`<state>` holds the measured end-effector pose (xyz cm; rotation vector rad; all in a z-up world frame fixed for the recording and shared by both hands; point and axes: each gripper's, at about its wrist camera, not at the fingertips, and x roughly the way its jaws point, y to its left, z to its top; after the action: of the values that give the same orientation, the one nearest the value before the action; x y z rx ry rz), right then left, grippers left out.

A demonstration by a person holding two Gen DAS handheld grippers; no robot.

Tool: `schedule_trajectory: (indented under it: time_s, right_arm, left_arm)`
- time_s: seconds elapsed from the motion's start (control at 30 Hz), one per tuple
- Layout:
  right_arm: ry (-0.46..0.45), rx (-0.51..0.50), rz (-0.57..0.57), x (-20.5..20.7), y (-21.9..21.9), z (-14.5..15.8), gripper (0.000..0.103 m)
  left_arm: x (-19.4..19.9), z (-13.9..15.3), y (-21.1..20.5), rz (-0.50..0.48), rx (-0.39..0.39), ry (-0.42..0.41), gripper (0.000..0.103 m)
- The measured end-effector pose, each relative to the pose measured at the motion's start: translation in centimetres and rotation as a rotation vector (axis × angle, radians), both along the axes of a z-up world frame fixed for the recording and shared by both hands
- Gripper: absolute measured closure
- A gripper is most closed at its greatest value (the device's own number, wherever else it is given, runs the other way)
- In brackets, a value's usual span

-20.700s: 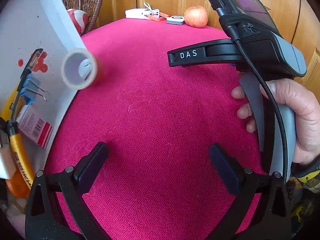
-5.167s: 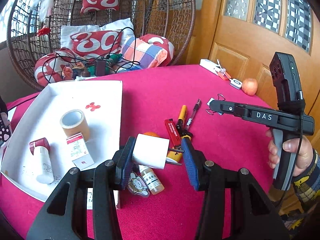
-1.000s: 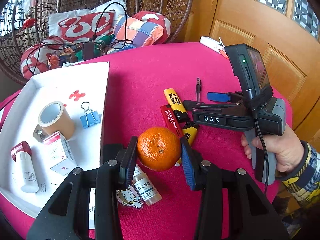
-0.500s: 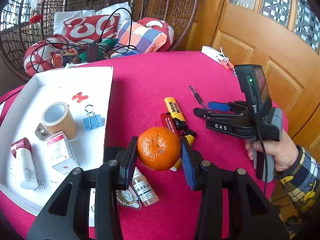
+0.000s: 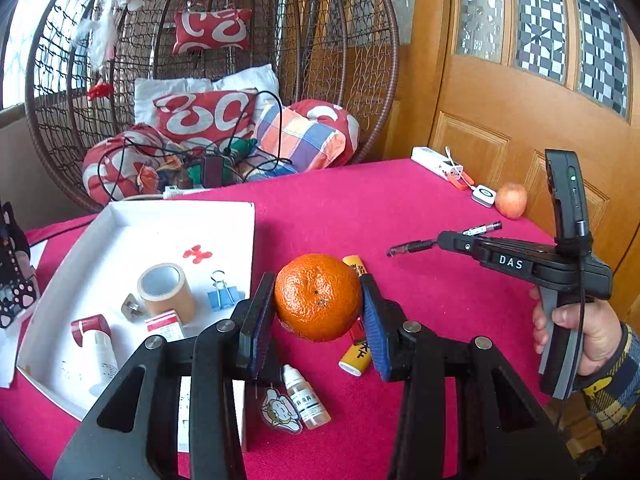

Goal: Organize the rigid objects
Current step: 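Grasp the orange with the left tool while the right tool grasps the black pen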

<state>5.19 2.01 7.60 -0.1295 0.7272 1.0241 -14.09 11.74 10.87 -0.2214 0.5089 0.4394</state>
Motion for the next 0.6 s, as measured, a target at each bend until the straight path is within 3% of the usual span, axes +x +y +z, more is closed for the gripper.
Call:
schedule_trajectory:
  time_s: [0.27, 0.6]
  right_arm:
    - [-0.063, 0.138, 0.068, -3.2, -1.0, 5.2, 0.097]
    - [-0.061, 0.162, 0.131, -4.8, -0.2, 6.4, 0.097]
  left_arm:
    - [-1.9, 1.4, 0.9, 0.045, -0.015, -0.068, 0.063]
    - [-2.8, 1.3, 1.7, 0.077, -0.030, -0.079, 0.063]
